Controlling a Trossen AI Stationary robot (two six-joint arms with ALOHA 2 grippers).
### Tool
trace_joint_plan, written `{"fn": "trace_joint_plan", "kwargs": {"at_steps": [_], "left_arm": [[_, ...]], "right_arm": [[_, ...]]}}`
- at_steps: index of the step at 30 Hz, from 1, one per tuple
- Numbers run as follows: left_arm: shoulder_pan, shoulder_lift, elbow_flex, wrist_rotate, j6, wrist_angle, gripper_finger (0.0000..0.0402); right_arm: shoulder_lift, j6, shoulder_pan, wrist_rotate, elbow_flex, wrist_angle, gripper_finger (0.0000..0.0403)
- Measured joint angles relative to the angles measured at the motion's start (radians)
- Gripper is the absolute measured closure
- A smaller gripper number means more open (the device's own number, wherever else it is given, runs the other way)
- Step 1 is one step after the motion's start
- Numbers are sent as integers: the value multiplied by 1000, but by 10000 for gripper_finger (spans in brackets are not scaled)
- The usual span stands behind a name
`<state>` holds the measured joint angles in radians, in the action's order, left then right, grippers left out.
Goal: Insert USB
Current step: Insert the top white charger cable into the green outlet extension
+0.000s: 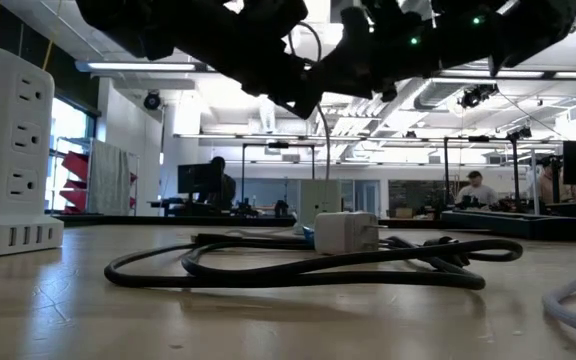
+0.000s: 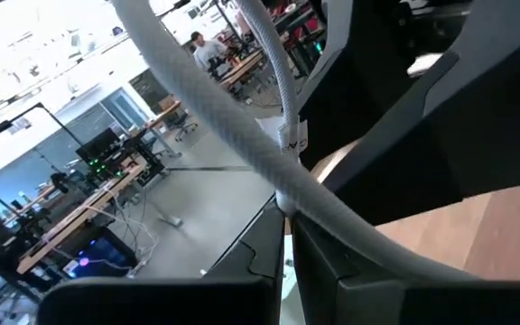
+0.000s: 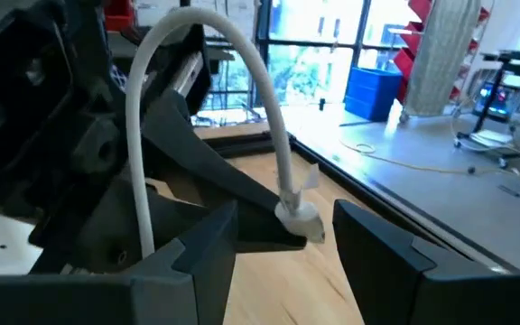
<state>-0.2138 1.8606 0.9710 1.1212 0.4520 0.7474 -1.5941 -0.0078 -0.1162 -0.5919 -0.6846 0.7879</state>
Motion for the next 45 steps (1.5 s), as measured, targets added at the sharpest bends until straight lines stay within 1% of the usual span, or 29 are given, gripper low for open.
{"fn": "trace_joint_plan", "kwargs": {"at_steps": [3,5,9,14,17,24,33,42,45], "left_arm": [[0,0,0,18,15,-4,401],[-1,0,0,25,21,-4,401],[-2,0,0,21,29,-3,401],[-2,0,0,-6,99,-15,401],[-2,0,0,-22,130,-30,401],[-11,0,-1,-33,176,-39,401],[-14,-2,-1,-23,191,-66,401],[-16,-2,0,-11,229,-65,401],[-16,-2,0,-6,234,-67,401]], "right_arm": [[-13,5,0,-18,-6,2,237],[-18,9,0,-22,-6,6,248],[-18,-6,0,-17,-6,9,286],[-18,-27,0,-14,-6,4,331],[-18,-27,0,-16,-4,-5,339],[-18,-24,0,-9,-4,-36,338],[-20,-26,0,-13,-2,-50,402],[-15,-28,0,-17,-3,-54,402],[-15,-84,-10,-17,-3,-58,393]]}}
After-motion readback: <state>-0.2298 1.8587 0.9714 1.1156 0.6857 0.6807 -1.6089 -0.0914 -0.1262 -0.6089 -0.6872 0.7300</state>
